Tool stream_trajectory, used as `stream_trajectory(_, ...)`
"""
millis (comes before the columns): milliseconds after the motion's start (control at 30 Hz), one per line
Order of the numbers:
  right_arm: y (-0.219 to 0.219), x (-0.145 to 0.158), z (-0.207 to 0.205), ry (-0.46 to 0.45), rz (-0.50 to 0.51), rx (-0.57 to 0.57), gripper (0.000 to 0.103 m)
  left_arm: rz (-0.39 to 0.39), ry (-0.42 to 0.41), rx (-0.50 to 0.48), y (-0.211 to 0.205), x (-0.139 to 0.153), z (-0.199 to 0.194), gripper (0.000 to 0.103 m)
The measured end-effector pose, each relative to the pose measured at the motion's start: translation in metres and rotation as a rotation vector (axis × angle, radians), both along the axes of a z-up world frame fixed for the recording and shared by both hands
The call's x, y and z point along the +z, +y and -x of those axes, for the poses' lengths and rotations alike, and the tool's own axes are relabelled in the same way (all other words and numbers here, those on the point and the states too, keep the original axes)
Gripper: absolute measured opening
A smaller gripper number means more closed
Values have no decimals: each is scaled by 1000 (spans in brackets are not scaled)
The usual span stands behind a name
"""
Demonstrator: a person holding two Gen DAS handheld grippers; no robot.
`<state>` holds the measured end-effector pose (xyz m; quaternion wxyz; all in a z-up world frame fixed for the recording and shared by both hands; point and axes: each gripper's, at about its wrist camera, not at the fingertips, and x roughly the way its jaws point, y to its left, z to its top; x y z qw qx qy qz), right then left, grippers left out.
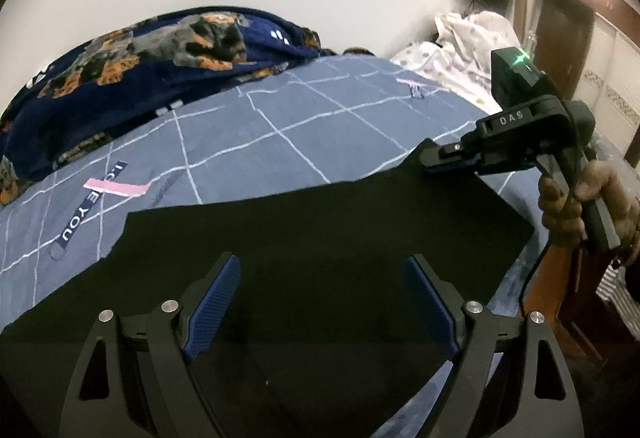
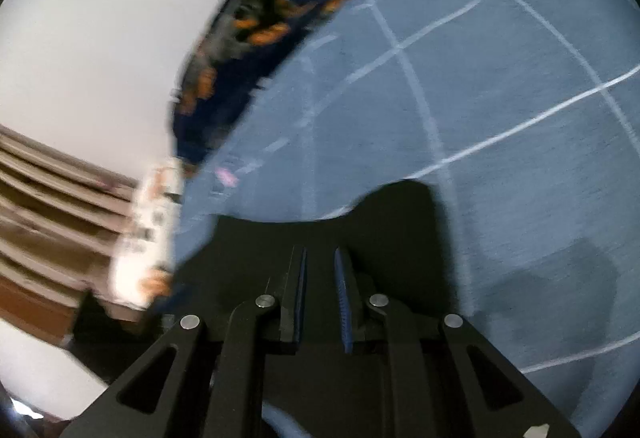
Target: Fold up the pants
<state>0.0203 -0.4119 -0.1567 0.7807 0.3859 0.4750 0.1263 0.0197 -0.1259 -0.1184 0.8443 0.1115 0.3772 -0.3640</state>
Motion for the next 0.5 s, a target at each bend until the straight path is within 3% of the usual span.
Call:
stream_trajectory(133,-22,-12,13,14,4,-60,11,-6,42,25,0,-9,-7,84)
stream_trajectory(333,-41,-36,17,29,-122,-112,4,-27,93,64,1,-27,-17,84)
stream_trajectory(500,-59,-36,23,-40,-256,-179,14,-23,131,92,5,-39,-19,84)
